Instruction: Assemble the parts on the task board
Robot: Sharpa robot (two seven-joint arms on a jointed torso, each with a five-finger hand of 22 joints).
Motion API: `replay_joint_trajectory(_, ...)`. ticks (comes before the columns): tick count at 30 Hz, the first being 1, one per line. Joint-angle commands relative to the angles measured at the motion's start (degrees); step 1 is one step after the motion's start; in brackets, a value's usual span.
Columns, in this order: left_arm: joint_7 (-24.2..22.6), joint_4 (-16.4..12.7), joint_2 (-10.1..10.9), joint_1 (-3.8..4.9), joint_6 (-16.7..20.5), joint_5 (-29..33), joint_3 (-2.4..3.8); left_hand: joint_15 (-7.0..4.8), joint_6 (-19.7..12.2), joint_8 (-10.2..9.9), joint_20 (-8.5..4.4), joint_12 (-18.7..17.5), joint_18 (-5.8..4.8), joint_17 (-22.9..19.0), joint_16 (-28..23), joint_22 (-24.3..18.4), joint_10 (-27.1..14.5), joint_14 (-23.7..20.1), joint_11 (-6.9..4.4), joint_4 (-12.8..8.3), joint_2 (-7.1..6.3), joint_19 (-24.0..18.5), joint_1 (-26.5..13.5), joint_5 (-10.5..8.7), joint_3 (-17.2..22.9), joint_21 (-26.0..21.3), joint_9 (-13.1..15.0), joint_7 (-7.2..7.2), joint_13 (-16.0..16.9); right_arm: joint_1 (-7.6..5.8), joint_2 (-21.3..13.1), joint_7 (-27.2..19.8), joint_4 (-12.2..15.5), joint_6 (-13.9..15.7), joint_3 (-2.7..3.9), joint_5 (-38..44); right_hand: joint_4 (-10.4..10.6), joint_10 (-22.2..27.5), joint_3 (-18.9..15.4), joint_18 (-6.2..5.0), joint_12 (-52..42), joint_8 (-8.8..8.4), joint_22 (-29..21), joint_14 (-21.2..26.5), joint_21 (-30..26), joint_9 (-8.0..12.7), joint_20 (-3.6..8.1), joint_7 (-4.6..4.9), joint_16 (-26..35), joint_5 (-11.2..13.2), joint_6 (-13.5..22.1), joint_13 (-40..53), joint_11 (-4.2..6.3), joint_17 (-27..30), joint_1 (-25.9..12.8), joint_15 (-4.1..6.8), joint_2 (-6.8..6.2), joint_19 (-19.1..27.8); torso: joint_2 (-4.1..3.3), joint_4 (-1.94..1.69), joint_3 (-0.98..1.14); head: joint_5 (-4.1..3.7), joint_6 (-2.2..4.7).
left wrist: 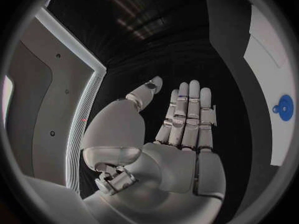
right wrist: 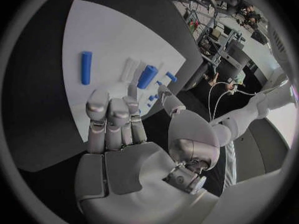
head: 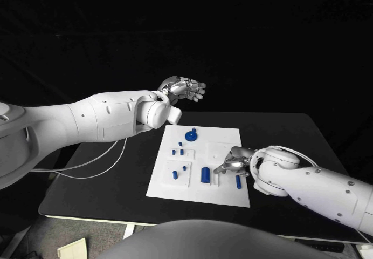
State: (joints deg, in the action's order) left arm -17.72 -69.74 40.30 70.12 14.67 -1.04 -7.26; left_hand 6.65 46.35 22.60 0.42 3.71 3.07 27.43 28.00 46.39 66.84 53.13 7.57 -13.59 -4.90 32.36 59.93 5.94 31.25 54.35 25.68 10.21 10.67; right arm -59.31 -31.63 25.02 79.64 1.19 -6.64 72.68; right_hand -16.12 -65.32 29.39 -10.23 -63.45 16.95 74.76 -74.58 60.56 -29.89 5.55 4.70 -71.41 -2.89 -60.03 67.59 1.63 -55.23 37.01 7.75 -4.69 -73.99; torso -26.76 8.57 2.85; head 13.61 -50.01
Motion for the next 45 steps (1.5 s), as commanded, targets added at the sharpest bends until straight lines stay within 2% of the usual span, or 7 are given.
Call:
replay_joint_trajectory(1, -0.4, -0.24, 0.11, 0.08, -0.55, -0.29, 0.04, -0.12, -0.36, 0.21, 0.37, 0.34, 0.87, 0.07, -0.2, 0.07, -0.35, 0.4, 0.06, 0.28, -0.2, -0.09, -0.29, 0.23, 0.06, -0.23, -0.08, -0.23, -0.08, -0.96, -2.12, -1.92, 1.49, 2.5, 0.57, -2.22, 0.1, -0.24, 0.6, -4.77, 0.02, -0.07, -0.08, -0.14, -0.27, -0.18, 0.35, 0.06, 0.2, 0.07, 0.23, 0.05, -0.01, 0.03, 0.79, -0.06, -0.12, -0.05, 0.05, 0.16, 0.06, 0.01, 0.01)
replay_joint_trajectory(4, -0.41, -0.29, 0.26, 0.08, -0.51, -0.3, 0.03, -0.12, -0.36, 0.22, 0.37, 0.34, 0.87, 0.09, -0.22, 0.08, -0.35, 0.4, 0.06, 0.28, -0.21, -0.09, -0.28, 0.23, 0.06, -0.23, -0.08, -0.23, -0.09, -1.54, -4.12, -1.82, 2.6, 2.43, 1.11, -2.28, 0.17, -0.37, 1.36, -4.77, -0.07, 0.03, -0.11, -0.21, -0.28, -0.35, 0.36, 0.05, 0.2, 0.07, 0.18, 0.09, 0.0, 0.02, 1.62, -0.06, -0.24, -0.19, 0.07, 0.22, 0.12, -0.11, 0.01)
replay_joint_trajectory(8, -0.4, -0.3, 0.32, 0.08, -0.52, -0.31, 0.01, -0.12, -0.35, 0.23, 0.37, 0.35, 0.87, 0.11, -0.23, 0.09, -0.34, 0.41, 0.06, 0.27, -0.21, -0.09, -0.27, 0.23, 0.06, -0.23, -0.09, -0.23, -0.09, -1.83, -5.62, -1.75, 3.49, 2.26, 1.21, -2.34, 0.41, -0.46, 2.55, -4.77, -0.11, 0.1, -0.16, -0.27, -0.3, -0.57, 0.32, 0.06, 0.22, 0.07, 0.22, 0.1, -0.01, 0.01, 2.67, -0.08, -0.69, -0.35, 0.05, 0.2, 0.19, -0.3, 0.01)
replay_joint_trajectory(16, -0.41, -0.3, 0.08, 0.07, -0.62, -0.31, 0.0, -0.12, -0.34, 0.25, 0.37, 0.36, 0.87, 0.16, -0.26, 0.1, -0.33, 0.42, 0.05, 0.27, -0.21, -0.09, -0.25, 0.23, 0.06, -0.24, -0.1, -0.23, -0.1, -1.65, -3.19, -2.75, 2.99, 1.84, 1.19, 0.5, 0.47, -0.64, 4.13, -4.77, -0.26, 0.31, -0.17, -0.35, -0.27, -0.97, 0.22, 0.02, 0.24, 0.07, 0.05, 0.18, 0.02, -0.02, 4.32, -0.06, -1.76, -0.56, -0.07, -0.04, 0.28, -0.86, 0.01)
replay_joint_trajectory(21, -0.4, -0.21, 0.03, 0.07, -0.62, -0.31, -0.01, -0.12, -0.34, 0.26, 0.38, 0.36, 0.87, 0.19, -0.29, 0.11, -0.32, 0.43, 0.05, 0.29, -0.19, -0.08, -0.26, 0.22, 0.06, -0.24, -0.11, -0.24, -0.1, -0.4, -0.67, -3.06, 2.23, 2.78, 1.11, 6.04, -0.04, -0.88, 5.67, -4.77, -0.42, 0.45, -0.17, -0.42, -0.24, -1.23, 0.13, -0.05, 0.29, 0.08, -0.13, 0.28, 0.08, 0.0, 7.02, -0.01, -1.54, -0.69, -0.06, -0.13, 0.11, -1.04, 0.01)
replay_joint_trajectory(29, -0.36, -0.18, -0.17, 0.06, -0.75, -0.31, -0.01, -0.12, -0.33, 0.28, 0.38, 0.37, 0.86, 0.23, -0.32, 0.12, -0.3, 0.43, 0.05, 0.3, -0.18, -0.08, -0.26, 0.22, 0.06, -0.25, -0.12, -0.24, -0.11, 1.35, 2.52, 0.52, 0.54, 0.56, 0.38, 17.16, -0.31, -1.19, 5.54, -4.77, -0.61, 0.84, -0.12, -0.46, -0.17, -1.65, -0.23, -0.21, 0.35, 0.08, -0.73, 0.4, 0.22, 0.04, 8.32, 0.06, -3.92, -0.71, -0.11, -0.21, -0.04, -1.05, 0.01)
replay_joint_trajectory(45, -0.22, -0.21, -0.2, 0.07, -1.02, -0.31, -0.01, -0.1, -0.22, 0.4, 0.39, 0.47, 0.85, 0.39, -0.45, 0.17, -0.1, 0.45, -0.04, 0.38, -0.12, -0.09, -0.29, 0.19, 0.04, -0.28, -0.15, -0.28, -0.09, 4.08, 6.2, 1.67, -2.43, -1.0, -0.09, 21.28, 0.74, -1.88, 4.09, -4.77, -0.72, 1.1, -0.11, -0.5, -0.19, -1.94, -0.84, -0.43, 0.42, 0.08, -1.43, 0.39, 0.42, 0.13, 7.72, 0.16, -3.77, -0.64, -0.11, -0.19, 0.04, -0.97, 0.01)
